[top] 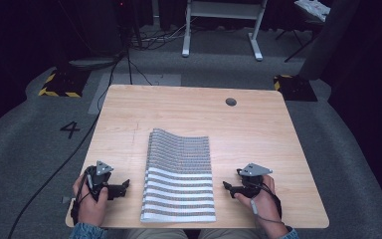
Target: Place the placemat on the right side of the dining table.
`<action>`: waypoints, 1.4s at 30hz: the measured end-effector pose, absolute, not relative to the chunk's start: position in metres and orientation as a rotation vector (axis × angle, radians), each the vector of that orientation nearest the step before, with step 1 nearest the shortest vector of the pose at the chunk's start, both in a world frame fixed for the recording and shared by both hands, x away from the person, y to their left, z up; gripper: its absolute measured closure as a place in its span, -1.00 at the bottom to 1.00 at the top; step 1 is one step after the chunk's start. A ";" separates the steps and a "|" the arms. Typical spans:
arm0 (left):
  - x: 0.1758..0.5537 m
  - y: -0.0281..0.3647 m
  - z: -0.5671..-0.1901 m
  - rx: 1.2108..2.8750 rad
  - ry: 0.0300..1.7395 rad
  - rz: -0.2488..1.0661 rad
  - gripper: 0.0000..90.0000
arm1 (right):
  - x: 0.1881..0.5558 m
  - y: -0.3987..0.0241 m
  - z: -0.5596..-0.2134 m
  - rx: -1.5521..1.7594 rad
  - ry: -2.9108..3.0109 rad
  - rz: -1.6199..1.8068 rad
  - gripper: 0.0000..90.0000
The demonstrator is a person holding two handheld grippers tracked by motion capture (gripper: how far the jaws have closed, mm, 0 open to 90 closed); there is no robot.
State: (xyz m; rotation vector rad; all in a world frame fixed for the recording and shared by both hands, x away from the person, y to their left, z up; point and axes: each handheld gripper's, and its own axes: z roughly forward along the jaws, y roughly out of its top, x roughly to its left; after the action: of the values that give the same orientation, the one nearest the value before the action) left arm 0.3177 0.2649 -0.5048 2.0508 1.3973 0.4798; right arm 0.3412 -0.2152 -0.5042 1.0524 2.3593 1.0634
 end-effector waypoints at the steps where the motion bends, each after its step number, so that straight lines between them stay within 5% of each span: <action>1: 0.318 0.265 -0.505 2.050 1.397 0.482 -1.00 | 0.341 -0.215 -0.504 1.051 2.366 1.065 -0.43; 16: 0.317 0.265 -0.505 2.048 1.394 0.480 -1.00 | 0.344 -0.209 -0.492 1.025 2.473 1.021 0.12; 42: 0.316 0.265 -0.505 2.059 1.382 0.479 -1.00 | 0.369 -0.115 -0.428 0.817 2.651 1.159 -0.12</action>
State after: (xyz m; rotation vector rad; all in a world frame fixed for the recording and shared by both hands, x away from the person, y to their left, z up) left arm 0.3163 0.2653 -0.5048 2.0587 1.3816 0.4793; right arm 0.3689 -0.1151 -0.4278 0.8170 2.6506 1.1588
